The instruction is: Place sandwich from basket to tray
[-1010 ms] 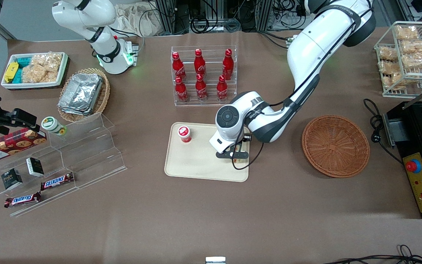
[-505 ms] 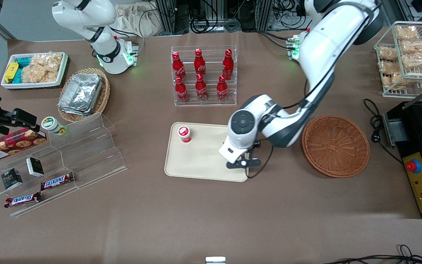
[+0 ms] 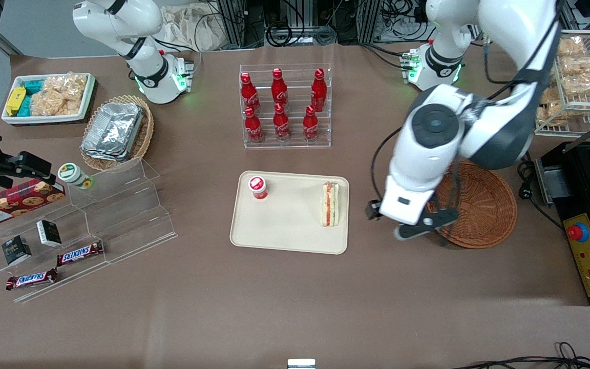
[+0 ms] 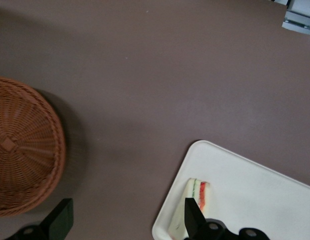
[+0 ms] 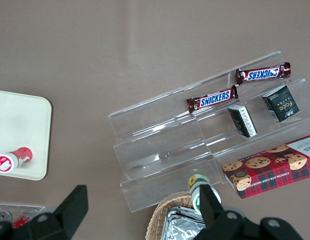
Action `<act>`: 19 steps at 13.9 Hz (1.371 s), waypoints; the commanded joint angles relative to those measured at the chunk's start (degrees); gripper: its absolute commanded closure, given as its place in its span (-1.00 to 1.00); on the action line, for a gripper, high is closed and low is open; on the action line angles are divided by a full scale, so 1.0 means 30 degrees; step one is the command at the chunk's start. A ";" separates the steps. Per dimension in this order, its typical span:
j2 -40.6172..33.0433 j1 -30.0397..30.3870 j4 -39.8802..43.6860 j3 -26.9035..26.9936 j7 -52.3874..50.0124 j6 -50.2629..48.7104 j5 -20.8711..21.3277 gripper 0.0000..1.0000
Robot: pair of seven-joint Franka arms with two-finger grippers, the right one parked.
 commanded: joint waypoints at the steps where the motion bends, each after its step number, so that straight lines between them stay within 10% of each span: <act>1: -0.1959 0.1886 -0.1214 -0.0120 0.3167 -0.1227 -0.1751 -1.00; 5: -0.3688 0.3592 -0.1067 0.0461 0.8033 -0.3602 -0.3160 -1.00; 14: -0.6824 -0.2731 -0.1594 1.1265 1.4717 -0.5833 -0.5181 -1.00; 19: -0.7091 -0.2620 -0.1332 1.2272 1.6041 -0.6216 -0.5535 -1.00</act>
